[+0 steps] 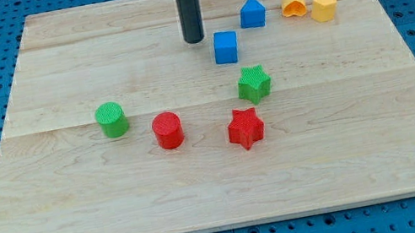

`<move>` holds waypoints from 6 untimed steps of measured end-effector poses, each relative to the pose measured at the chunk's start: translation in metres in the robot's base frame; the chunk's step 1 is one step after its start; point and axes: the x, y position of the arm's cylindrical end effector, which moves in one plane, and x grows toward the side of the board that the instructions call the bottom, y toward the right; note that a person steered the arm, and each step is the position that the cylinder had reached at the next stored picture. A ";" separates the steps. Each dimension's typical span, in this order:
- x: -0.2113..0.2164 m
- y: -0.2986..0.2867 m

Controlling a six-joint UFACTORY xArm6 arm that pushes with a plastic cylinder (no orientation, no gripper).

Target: Put the green star at the top right side of the red star

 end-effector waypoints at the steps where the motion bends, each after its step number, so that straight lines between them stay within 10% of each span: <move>1: 0.043 0.039; 6: 0.104 0.066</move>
